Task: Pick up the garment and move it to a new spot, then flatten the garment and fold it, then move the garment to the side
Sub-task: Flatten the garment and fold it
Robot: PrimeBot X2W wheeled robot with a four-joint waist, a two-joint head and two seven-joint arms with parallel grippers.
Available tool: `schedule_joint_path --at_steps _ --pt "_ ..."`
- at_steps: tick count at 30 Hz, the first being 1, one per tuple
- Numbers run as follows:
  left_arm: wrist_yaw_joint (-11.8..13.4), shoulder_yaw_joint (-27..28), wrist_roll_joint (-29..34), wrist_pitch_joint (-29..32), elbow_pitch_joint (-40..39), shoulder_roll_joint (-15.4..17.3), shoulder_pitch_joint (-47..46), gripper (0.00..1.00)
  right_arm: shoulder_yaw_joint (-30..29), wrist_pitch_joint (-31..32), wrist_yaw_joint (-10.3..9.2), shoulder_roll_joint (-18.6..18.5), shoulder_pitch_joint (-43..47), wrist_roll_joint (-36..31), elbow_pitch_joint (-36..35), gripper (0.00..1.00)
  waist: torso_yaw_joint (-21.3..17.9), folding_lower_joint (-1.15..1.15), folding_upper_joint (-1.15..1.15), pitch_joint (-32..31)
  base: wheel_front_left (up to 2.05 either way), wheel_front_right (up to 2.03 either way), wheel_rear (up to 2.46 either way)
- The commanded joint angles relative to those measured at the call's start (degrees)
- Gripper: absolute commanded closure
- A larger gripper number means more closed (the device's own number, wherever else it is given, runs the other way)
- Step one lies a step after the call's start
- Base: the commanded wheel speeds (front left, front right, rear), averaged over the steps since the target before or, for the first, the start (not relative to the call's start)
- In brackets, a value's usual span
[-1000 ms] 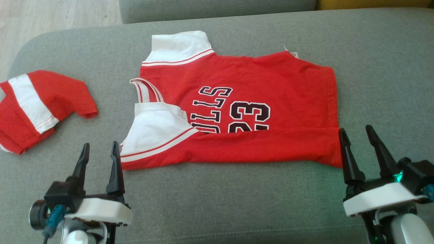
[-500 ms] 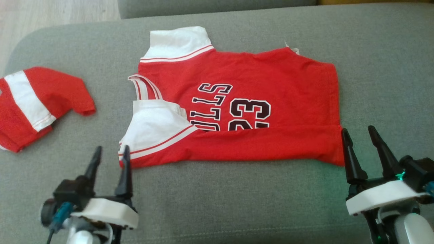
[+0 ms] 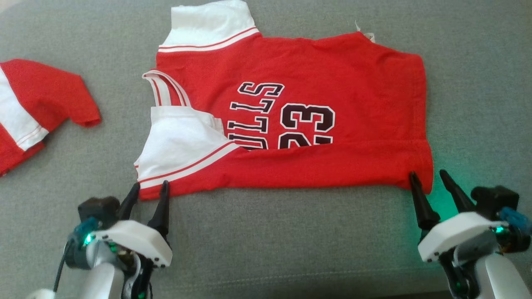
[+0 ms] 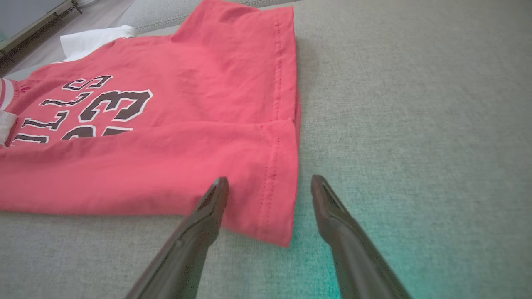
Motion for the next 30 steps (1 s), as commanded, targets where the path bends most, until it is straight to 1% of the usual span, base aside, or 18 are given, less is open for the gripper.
schedule_joint_path --at_steps 1,8,9,10,11,12,13,21,24,30 --pt "-0.3 2.3 -0.3 0.3 -0.2 0.9 -2.7 0.00 0.8 0.2 -0.05 0.0 -2.2 -0.6 -0.8 0.00 0.0 0.00 0.00 0.5 0.00 0.00 0.00" --pt "-1.4 1.9 -2.0 2.7 4.8 0.8 -4.8 0.00 -0.3 2.3 -0.05 1.2 -4.5 -0.8 3.7 0.00 0.1 0.00 0.00 1.3 0.00 0.00 0.00" --pt "-1.7 1.8 -2.2 3.1 5.3 0.9 -4.9 0.23 -0.4 2.7 -0.05 1.4 -4.7 -0.8 4.2 0.00 0.1 0.00 0.00 1.4 0.00 0.00 0.00" --pt "-1.8 1.7 -2.3 3.4 5.6 1.0 -5.0 0.55 -0.5 3.4 -0.05 1.7 -4.8 -0.8 4.7 0.07 0.0 0.00 0.00 1.4 0.00 0.00 0.00" --pt "-1.9 1.6 -2.4 3.5 5.8 1.0 -5.2 0.84 -0.5 3.6 -0.05 1.9 -5.0 -0.5 5.0 0.51 0.1 0.00 0.00 1.4 0.00 0.00 0.00" --pt "-2.0 1.5 -2.6 3.9 6.1 1.0 -5.3 1.00 -0.5 3.7 -0.05 2.1 -5.3 -0.4 5.2 0.96 0.1 0.00 0.00 1.5 0.00 0.00 0.00" --pt "-2.0 1.4 -2.7 4.0 6.2 0.9 -5.4 1.00 -0.5 4.2 -0.05 2.2 -5.4 -0.3 5.6 1.00 0.2 0.00 0.00 1.5 0.00 0.00 0.00" --pt "-1.5 0.9 -3.0 4.2 5.8 0.9 -4.4 1.00 -1.3 4.4 -0.05 2.6 -4.9 0.4 6.0 1.00 0.6 0.00 0.00 0.2 0.00 0.00 0.00" --pt "-1.2 0.9 -3.3 4.5 5.3 1.0 -3.2 1.00 -1.7 4.2 -0.05 2.4 -3.8 0.9 5.3 1.00 0.9 0.00 0.00 -1.1 0.00 0.00 0.00" --pt "0.2 2.0 -4.7 5.1 3.5 1.3 1.7 1.00 -1.2 5.1 -0.05 1.6 -1.1 2.7 4.8 1.00 0.8 0.00 0.00 -5.0 0.00 0.00 0.00"
